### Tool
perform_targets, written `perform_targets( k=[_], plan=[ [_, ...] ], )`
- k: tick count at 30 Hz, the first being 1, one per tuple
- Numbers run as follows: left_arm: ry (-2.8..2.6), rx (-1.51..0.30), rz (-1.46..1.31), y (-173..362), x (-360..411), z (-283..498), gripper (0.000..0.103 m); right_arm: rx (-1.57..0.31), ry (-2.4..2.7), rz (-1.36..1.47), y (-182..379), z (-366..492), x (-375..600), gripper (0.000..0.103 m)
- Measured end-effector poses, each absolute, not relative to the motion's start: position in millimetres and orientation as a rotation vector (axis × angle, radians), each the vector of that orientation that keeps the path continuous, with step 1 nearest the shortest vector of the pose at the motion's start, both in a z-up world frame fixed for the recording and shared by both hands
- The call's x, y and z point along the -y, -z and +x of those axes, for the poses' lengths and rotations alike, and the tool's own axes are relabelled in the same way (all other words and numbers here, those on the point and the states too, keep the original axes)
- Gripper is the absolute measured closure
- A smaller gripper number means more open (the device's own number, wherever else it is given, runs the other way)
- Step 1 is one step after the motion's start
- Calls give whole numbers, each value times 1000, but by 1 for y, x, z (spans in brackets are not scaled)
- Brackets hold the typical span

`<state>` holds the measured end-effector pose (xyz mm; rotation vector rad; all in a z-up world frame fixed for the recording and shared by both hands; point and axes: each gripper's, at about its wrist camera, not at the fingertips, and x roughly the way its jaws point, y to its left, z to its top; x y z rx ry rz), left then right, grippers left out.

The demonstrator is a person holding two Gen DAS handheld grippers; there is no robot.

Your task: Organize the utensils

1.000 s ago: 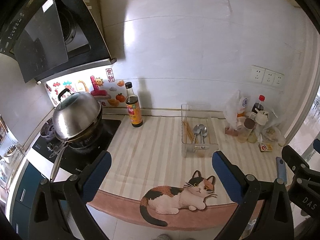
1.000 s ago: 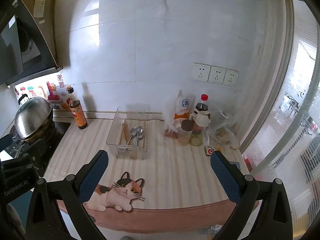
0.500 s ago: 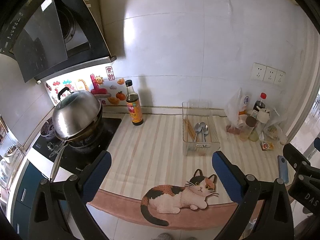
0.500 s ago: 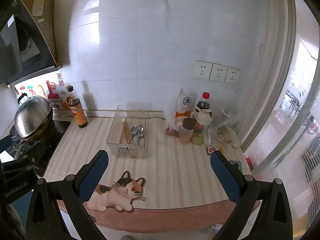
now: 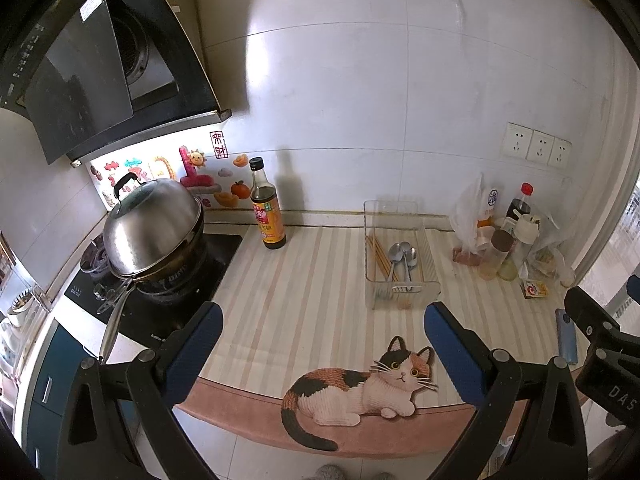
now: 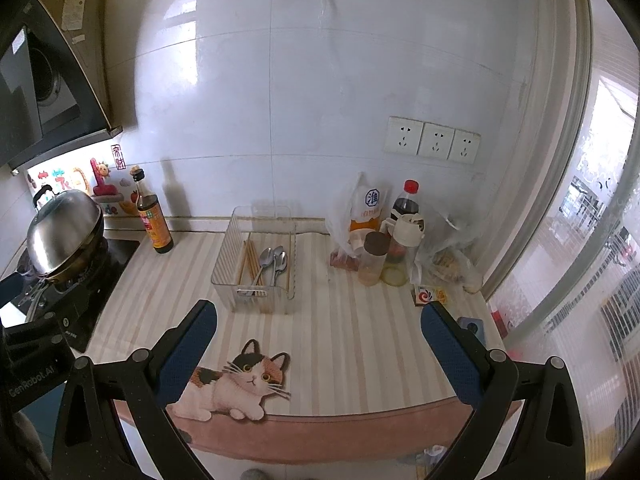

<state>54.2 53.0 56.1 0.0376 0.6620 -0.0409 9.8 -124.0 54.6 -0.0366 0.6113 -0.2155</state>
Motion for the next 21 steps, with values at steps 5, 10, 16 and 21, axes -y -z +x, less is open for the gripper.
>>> perform_targets(
  k=[5, 10, 16, 21],
  plan=[
    [47, -665, 38, -53, -54, 56, 0, -615, 214, -43, -51, 10, 122, 0],
    [49, -666, 38, -52, -54, 57, 0, -620, 209, -40, -51, 11, 121, 0],
    [47, -666, 37, -53, -54, 58, 0, -620, 210, -45, -51, 12, 122, 0],
    [47, -666, 38, -52, -54, 58, 0, -618, 215, -45, -53, 14, 123, 0]
  ],
)
